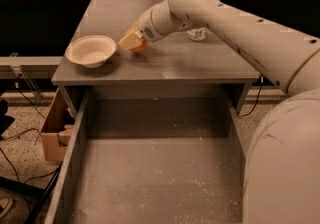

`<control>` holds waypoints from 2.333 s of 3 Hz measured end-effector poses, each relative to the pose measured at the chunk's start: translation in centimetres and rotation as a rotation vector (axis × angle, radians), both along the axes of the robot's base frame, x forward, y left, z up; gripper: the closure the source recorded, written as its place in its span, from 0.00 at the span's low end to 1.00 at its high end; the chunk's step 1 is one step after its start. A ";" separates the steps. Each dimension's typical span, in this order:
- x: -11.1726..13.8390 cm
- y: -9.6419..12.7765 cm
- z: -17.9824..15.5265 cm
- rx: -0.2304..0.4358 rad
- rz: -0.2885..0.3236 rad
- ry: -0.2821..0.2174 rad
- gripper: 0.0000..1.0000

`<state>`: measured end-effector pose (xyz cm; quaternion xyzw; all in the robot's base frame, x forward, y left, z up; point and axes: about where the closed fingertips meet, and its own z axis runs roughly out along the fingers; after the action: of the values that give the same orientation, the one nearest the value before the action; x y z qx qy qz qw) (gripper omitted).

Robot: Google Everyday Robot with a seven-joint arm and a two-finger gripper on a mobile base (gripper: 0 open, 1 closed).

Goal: Pick orange from top drawer and place on counter

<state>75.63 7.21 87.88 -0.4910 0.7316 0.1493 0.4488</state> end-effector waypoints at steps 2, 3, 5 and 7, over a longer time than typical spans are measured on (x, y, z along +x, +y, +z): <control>-0.1 0.3 -0.3 -0.001 0.005 0.004 0.00; -0.1 0.3 -0.3 -0.001 0.005 0.004 0.00; -3.8 -0.9 11.0 0.010 0.058 -0.086 0.00; -11.2 -7.7 20.1 0.005 0.107 -0.156 0.00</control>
Offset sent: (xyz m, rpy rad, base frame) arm -0.0003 0.0019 -0.0015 -0.0003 0.0022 0.0029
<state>64.39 -0.46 107.94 -0.5382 0.6668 0.1364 0.4971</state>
